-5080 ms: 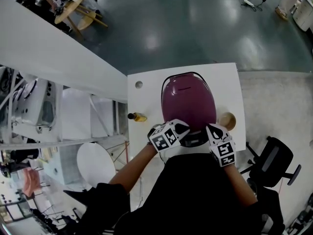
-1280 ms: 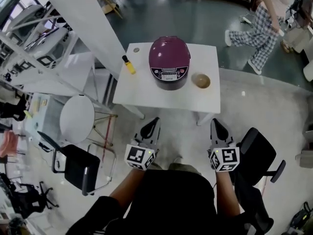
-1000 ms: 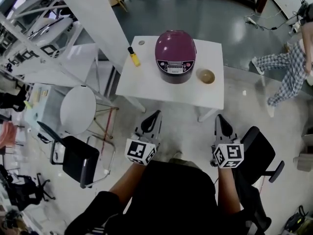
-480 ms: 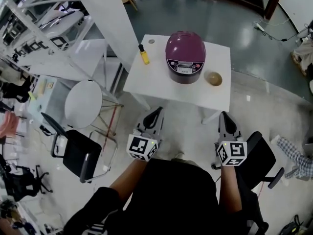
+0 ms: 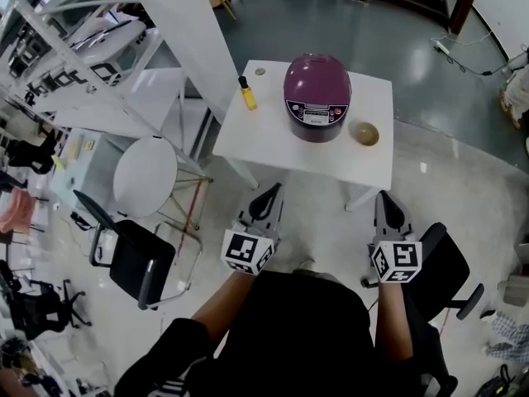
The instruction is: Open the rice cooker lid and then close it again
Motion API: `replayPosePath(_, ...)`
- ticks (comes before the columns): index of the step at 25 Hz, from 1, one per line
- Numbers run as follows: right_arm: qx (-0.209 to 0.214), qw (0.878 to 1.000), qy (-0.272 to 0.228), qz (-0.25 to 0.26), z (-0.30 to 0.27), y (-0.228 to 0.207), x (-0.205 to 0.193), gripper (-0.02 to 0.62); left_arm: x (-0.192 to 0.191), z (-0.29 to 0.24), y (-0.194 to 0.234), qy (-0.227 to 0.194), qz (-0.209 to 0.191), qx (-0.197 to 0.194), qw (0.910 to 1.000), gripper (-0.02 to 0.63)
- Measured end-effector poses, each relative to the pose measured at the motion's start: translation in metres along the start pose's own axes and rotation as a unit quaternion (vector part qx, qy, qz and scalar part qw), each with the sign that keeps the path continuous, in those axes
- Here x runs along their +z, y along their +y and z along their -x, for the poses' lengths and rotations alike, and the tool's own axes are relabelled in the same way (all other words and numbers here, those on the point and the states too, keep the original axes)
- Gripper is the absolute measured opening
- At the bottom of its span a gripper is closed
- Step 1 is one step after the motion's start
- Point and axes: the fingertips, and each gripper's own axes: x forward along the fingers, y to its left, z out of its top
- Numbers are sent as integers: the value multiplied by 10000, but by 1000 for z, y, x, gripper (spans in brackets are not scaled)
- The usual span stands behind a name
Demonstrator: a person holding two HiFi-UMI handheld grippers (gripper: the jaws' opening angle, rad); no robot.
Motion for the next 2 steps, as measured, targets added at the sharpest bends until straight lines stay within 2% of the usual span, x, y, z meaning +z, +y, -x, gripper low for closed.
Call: replayPosePath(2, 21, 10000, 9, 19, 2, 3, -1, -2, -1, 3, 0, -3, -42, 12, 10000, 2)
